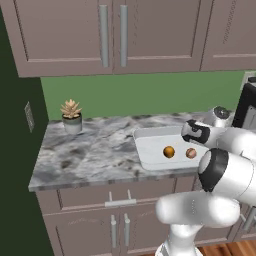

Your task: Pick the mango and tangerine from the fridge and place them inside the tupperware on the counter.

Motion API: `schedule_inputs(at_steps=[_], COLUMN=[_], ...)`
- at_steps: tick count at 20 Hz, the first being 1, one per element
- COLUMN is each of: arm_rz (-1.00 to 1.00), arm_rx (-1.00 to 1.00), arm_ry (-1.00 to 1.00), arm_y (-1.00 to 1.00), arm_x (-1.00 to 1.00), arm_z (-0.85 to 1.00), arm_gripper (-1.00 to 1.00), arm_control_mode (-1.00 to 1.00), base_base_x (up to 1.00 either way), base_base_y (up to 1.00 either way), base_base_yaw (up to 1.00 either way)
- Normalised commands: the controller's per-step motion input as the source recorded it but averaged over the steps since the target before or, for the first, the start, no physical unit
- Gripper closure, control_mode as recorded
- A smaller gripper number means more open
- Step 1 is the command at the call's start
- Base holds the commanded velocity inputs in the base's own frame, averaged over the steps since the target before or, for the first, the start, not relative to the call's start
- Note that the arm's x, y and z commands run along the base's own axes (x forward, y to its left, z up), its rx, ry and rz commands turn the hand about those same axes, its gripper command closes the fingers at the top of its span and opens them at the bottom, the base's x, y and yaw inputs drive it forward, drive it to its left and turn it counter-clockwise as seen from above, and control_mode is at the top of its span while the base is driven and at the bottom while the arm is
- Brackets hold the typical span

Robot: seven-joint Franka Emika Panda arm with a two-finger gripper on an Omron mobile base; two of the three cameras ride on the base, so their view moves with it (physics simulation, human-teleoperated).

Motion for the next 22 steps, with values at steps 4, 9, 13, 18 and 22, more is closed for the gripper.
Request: schedule_inputs(at_steps=[4,9,13,18,22], arm_rz=[0.03,0.01,0.0,0.0,0.02], arm_rx=[0.0,0.0,0.0,0.0,0.0], arm_ry=[0.0,0.0,-0.04,-0.19,-0.25], arm_y=[0.0,0.0,0.0,-0.03,-0.29], arm_x=[-0.86,-1.0,-1.0,-1.0,-0.84], arm_z=[0.76,0.65,0.8,0.77,0.44], arm_gripper=[-1.0,-1.0,-1.0,-1.0,-1.0], arm_control_mode=[-1.0,-1.0,-1.0,-1.0,-1.0], base_base_x=[0.0,0.0,0.0,0.0,0.0], base_base_y=[0.0,0.0,0.0,0.0,0.0], base_base_yaw=[0.0,0.0,0.0,0.0,0.0])
